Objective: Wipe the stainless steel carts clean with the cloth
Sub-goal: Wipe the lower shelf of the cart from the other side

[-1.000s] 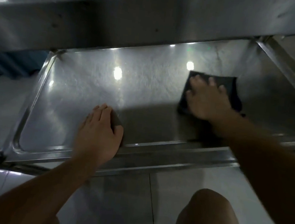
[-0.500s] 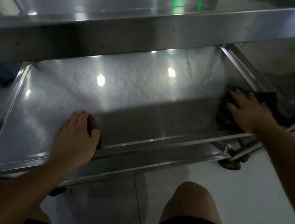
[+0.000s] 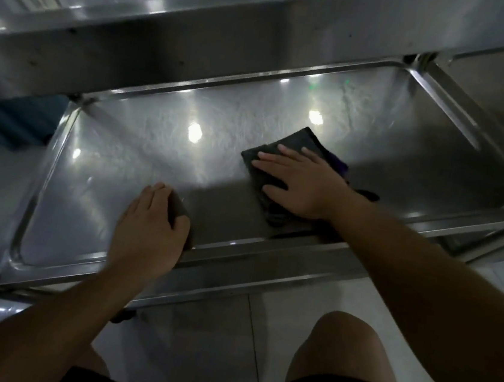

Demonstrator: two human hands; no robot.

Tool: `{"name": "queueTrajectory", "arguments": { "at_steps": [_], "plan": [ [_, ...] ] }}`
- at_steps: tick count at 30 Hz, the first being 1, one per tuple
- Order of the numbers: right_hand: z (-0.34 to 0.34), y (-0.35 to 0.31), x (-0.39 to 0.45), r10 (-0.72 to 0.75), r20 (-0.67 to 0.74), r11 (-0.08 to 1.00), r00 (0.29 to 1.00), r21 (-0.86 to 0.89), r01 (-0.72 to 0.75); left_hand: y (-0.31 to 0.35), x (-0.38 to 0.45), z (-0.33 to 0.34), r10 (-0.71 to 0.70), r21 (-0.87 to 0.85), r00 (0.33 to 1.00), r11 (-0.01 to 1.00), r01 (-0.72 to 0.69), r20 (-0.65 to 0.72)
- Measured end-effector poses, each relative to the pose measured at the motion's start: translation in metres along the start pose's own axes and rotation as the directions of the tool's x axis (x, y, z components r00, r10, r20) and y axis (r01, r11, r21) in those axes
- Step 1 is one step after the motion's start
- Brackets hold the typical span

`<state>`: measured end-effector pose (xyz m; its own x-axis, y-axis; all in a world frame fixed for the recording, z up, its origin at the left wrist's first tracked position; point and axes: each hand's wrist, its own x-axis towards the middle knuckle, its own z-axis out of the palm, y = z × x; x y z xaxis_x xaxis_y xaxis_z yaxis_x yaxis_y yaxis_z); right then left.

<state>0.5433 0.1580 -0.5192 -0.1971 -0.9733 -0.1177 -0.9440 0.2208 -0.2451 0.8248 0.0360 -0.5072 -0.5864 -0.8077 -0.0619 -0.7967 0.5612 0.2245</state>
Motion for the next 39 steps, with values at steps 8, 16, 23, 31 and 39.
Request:
{"name": "queueTrajectory", "arguments": {
  "at_steps": [8, 16, 23, 31, 39],
  "plan": [
    [-0.041, 0.168, 0.013, 0.478, -0.082, 0.878, 0.874, 0.008, -0.479, -0.005, 0.001, 0.002, 0.007, -0.031, 1.0, 0.999, -0.008, -0.029],
    [-0.037, 0.157, 0.003, 0.783, -0.085, 0.62, 0.616, 0.182, -0.763, -0.002, 0.0, 0.002, -0.005, -0.049, 1.0, 0.999, 0.004, -0.025],
    [-0.029, 0.056, 0.084, 0.12, 0.014, 0.993, 0.993, 0.015, -0.12, -0.003, 0.0, 0.001, -0.036, -0.043, 0.999, 0.998, 0.037, 0.015],
    [-0.071, 0.21, 0.032, 0.63, -0.054, 0.775, 0.775, 0.106, -0.623, 0.0, 0.001, 0.002, -0.047, -0.047, 0.999, 0.998, 0.046, -0.018],
    [-0.047, 0.224, -0.071, 0.669, -0.103, 0.742, 0.736, 0.128, -0.658, 0.0, 0.001, 0.001, 0.034, -0.047, 0.996, 0.998, -0.038, -0.081]
  ]
}}
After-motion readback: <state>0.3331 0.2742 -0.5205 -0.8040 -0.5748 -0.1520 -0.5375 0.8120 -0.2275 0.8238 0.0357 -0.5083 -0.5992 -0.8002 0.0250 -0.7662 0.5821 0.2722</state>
